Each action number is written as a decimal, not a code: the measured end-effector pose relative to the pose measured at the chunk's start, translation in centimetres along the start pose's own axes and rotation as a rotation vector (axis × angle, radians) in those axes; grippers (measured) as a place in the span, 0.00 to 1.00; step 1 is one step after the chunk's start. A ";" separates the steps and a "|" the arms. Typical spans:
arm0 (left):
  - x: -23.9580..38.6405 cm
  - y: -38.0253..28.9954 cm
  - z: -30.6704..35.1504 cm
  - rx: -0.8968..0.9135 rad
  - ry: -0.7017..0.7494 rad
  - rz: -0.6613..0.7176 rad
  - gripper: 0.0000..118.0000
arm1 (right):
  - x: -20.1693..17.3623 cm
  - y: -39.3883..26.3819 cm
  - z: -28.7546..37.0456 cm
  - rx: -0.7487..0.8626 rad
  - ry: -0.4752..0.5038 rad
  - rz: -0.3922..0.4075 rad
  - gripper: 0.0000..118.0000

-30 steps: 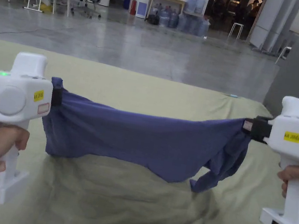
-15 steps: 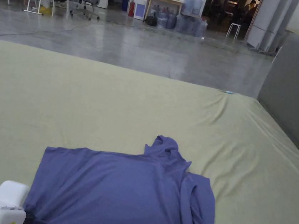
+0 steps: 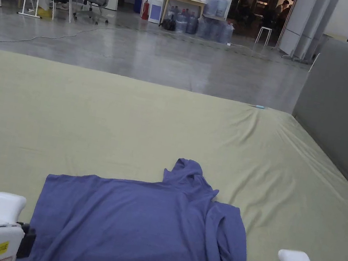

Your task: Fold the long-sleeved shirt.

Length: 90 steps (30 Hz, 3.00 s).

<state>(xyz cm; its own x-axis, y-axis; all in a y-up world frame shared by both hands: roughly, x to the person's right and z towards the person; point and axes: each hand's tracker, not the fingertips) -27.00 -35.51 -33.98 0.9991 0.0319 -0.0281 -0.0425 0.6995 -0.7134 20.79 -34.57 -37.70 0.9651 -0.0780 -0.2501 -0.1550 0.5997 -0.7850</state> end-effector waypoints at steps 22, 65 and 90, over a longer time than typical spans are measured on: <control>-2.8 14.5 -26.7 -0.253 0.163 0.160 0.14 | 1.0 6.9 -6.5 -0.040 0.097 0.006 0.00; -5.0 27.7 -7.8 0.234 -0.049 0.252 0.00 | 1.0 37.2 -7.4 0.226 -0.013 0.166 0.01; -2.0 54.2 7.1 0.603 0.032 0.211 0.00 | -1.9 58.3 18.6 0.808 -0.262 0.032 0.01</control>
<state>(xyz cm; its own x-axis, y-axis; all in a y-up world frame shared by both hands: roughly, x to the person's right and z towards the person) -31.36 7.47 -67.62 0.9683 0.1982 -0.1522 -0.2233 0.9595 -0.1715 13.81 15.37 -72.42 0.9960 0.0758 -0.0472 -0.0805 0.9908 -0.1092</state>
